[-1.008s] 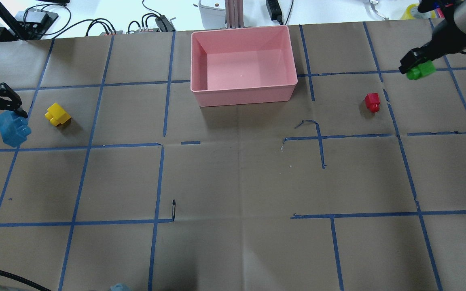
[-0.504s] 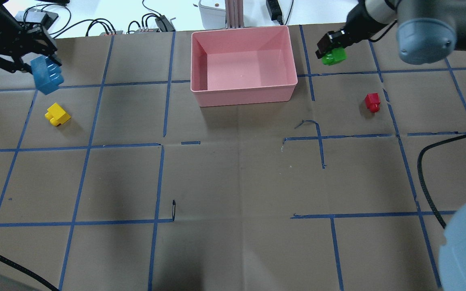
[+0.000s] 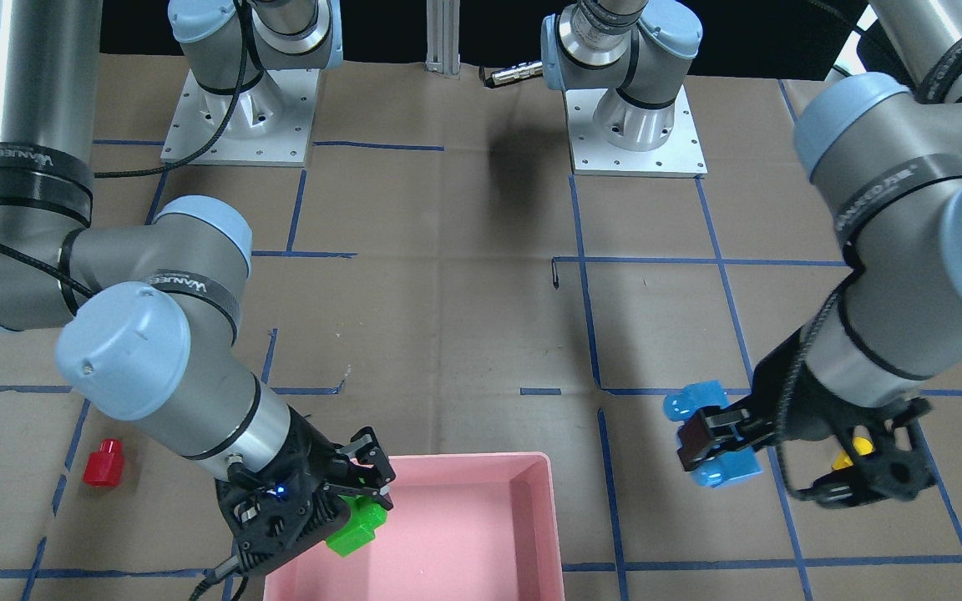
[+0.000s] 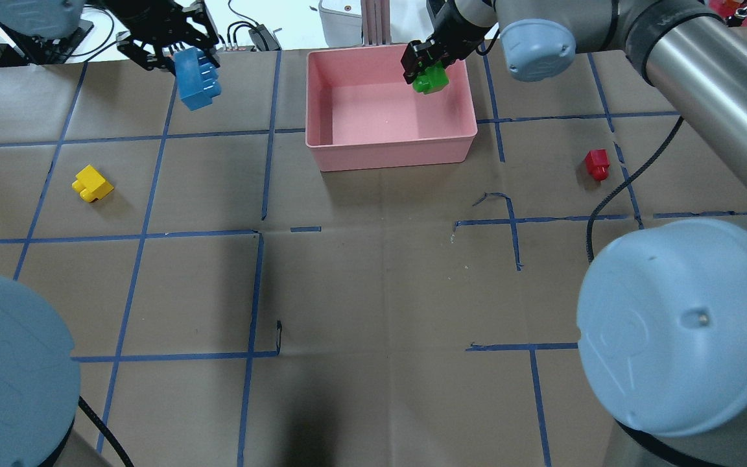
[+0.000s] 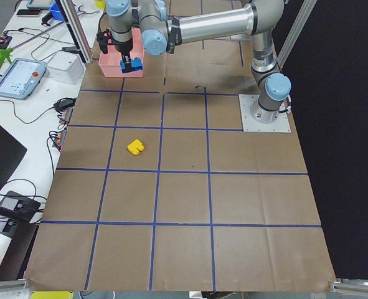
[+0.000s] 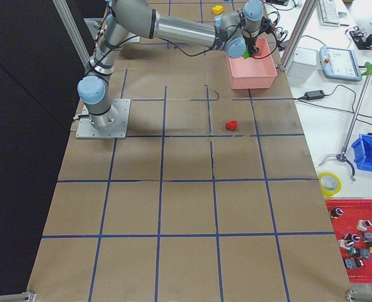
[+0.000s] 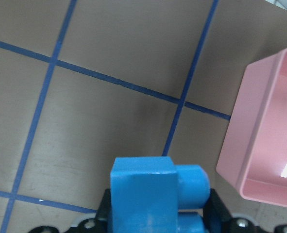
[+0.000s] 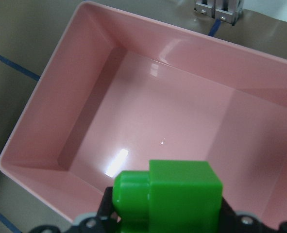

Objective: Put all blocks into box

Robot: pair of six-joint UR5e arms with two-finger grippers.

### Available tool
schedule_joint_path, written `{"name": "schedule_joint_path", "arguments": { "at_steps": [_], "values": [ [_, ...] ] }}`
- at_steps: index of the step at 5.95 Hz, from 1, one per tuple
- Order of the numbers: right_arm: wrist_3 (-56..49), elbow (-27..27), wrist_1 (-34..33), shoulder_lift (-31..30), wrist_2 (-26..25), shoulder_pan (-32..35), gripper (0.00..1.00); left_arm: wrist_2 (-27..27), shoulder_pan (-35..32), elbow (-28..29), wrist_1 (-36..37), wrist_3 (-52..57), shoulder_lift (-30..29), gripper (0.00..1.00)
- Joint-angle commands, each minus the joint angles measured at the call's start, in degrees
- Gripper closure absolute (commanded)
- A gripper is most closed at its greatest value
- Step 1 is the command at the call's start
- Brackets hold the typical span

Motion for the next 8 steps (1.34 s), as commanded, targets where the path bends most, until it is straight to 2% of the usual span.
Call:
{"name": "schedule_joint_path", "arguments": {
  "at_steps": [1, 3, 5, 8],
  "values": [
    [4.34, -1.13, -2.49, 1.24, 4.74, 1.02, 0.01, 2.7, -8.04, 7.0, 0.0, -0.04, -6.72, 0.61],
    [4.18, -1.4, -2.15, 1.15, 4.52, 1.02, 0.0, 2.73, -10.62, 7.82, 1.92, -0.31, -9.64, 0.61],
    [2.52, 0.36, -1.01, 0.18, 3.47, -2.65, 0.0, 2.99, -13.16, 7.91, 4.03, -1.96, -11.84, 0.61],
    [-5.54, 3.69, 8.02, -5.95, -6.97, -13.27, 0.0, 3.16, -15.98, 7.99, 11.13, -7.23, -16.83, 0.61]
  ]
}}
